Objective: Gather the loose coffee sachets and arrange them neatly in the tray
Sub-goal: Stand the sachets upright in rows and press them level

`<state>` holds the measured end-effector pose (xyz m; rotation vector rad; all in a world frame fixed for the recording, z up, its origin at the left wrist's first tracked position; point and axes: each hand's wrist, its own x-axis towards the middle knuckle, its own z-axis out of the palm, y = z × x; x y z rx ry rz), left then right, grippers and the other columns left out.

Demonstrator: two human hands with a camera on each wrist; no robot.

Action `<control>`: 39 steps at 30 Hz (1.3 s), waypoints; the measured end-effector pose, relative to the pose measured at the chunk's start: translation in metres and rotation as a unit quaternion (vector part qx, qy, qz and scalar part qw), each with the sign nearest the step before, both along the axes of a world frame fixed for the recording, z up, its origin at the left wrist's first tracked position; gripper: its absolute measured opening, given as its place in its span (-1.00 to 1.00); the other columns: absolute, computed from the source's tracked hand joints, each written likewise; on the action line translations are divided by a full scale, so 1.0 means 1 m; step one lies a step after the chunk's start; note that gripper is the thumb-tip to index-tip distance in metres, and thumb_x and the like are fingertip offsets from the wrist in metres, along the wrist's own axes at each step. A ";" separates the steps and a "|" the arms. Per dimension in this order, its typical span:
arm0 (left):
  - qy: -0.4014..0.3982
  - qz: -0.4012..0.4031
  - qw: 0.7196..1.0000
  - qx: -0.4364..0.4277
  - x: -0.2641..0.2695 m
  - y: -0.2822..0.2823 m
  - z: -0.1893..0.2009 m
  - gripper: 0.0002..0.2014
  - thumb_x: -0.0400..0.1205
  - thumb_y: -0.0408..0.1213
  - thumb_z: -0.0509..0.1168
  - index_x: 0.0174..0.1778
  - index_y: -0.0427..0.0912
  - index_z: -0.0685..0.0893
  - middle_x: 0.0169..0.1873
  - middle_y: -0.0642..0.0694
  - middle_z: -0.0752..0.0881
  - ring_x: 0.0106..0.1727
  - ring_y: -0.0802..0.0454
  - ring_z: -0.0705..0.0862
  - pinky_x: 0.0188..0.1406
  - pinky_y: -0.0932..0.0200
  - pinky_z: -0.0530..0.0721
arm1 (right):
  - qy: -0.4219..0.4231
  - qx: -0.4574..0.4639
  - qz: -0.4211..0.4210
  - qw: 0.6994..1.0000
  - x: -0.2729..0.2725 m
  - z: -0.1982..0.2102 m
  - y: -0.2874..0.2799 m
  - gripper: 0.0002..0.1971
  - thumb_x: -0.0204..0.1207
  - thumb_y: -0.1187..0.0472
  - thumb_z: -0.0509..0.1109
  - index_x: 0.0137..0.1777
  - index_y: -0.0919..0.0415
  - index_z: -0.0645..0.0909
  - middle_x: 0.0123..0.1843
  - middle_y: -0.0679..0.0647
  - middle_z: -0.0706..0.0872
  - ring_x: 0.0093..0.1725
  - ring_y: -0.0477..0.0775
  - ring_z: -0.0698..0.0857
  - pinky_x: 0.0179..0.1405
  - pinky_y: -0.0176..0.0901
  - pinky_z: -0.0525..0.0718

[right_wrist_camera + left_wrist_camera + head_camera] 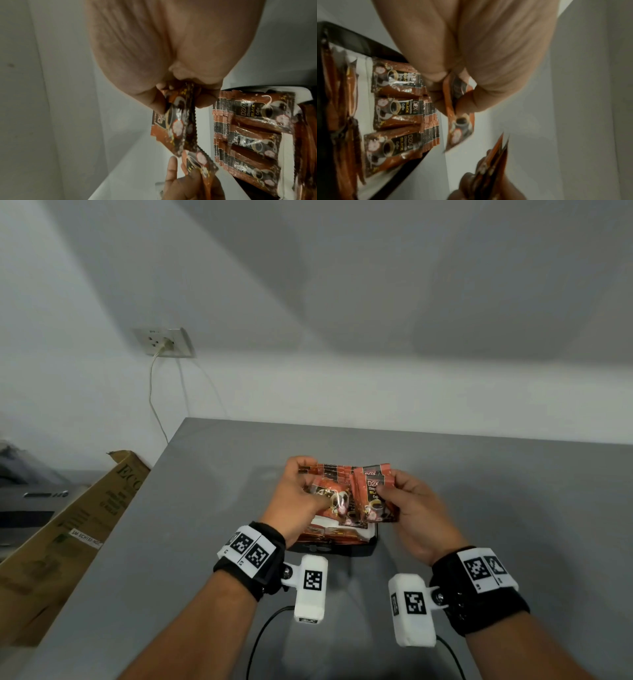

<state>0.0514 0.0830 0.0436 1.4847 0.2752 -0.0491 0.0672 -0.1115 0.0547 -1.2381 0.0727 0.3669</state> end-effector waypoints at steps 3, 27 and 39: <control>0.010 0.010 0.999 0.038 0.001 -0.002 0.002 -0.54 0.43 -0.76 0.38 0.12 -0.22 0.53 -0.03 -0.34 0.74 -0.29 -0.17 0.77 -0.28 -0.11 0.80 | -0.056 -0.069 0.050 0.995 0.000 0.004 -0.001 -0.75 0.67 0.50 0.30 0.23 0.33 0.73 0.05 0.21 0.88 -0.06 0.08 0.85 -0.14 -0.20 0.76; 0.069 -0.086 0.941 -0.321 -0.012 -0.024 0.009 -0.56 0.25 -0.48 0.35 0.08 -0.36 0.63 -0.13 -0.31 0.67 -0.15 -0.18 0.70 -0.14 0.00 0.67 | -0.410 -0.467 0.251 0.742 0.006 0.020 0.024 -0.02 0.21 0.01 0.67 0.67 0.01 0.35 0.54 -0.12 0.52 0.50 -0.12 0.47 0.58 -0.06 0.42; 0.042 -0.078 0.941 -0.326 -0.011 -0.025 0.006 -0.48 0.32 -0.59 0.23 0.23 -0.21 0.60 -0.14 -0.29 0.64 -0.15 -0.15 0.68 -0.16 0.00 0.60 | -0.407 -0.452 0.257 0.751 0.011 0.007 0.028 -0.11 0.16 -0.09 0.58 0.58 -0.12 0.41 0.46 -0.25 0.57 0.46 -0.17 0.55 0.53 0.02 0.49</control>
